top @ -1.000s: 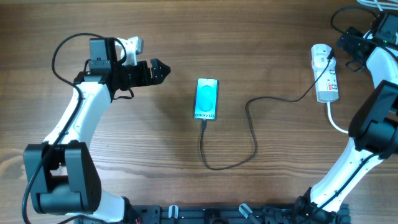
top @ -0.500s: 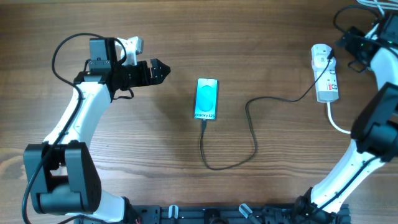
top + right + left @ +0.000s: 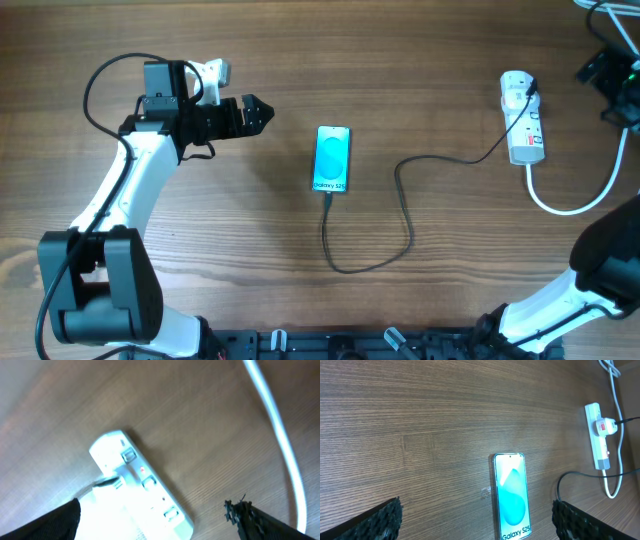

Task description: Plug charger to phone and switch on socket

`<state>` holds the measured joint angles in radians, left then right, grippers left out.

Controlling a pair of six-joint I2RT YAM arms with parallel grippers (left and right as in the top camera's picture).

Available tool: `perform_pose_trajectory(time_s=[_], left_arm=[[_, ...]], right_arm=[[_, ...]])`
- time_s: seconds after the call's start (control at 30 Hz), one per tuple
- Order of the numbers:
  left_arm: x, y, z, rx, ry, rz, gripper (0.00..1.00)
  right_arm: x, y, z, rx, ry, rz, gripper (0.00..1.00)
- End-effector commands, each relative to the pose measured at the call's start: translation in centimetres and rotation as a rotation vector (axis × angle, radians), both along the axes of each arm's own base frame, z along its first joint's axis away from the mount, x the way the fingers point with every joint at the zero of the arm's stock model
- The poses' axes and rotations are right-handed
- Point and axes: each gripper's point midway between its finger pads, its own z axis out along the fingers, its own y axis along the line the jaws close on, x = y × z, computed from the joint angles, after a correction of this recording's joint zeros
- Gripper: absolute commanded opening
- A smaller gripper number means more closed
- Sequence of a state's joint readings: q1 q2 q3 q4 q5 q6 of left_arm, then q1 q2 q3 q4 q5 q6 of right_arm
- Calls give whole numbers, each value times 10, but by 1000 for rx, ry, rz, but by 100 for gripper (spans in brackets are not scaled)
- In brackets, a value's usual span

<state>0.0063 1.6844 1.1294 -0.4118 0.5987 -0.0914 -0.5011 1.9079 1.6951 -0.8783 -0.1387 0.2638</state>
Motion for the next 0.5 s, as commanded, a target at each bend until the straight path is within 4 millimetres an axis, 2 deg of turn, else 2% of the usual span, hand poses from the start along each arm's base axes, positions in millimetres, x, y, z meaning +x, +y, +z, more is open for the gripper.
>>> perform_pose_trajectory(time_s=[0.0, 0.1, 0.23, 0.37, 0.47], left_arm=[[-1, -1, 4, 8, -15, -5, 100], [-1, -1, 4, 8, -15, -5, 100], [-1, -1, 4, 8, -15, -5, 100], [-1, -1, 4, 8, -15, -5, 100], [-1, -1, 4, 8, -15, -5, 100]], right_arm=[[-11, 23, -42, 76, 92, 21, 100], [-15, 34, -67, 92, 112, 25, 100], [-8, 50, -89, 81, 89, 65, 100], [5, 63, -94, 52, 60, 105, 100], [12, 64, -93, 12, 49, 106, 100]])
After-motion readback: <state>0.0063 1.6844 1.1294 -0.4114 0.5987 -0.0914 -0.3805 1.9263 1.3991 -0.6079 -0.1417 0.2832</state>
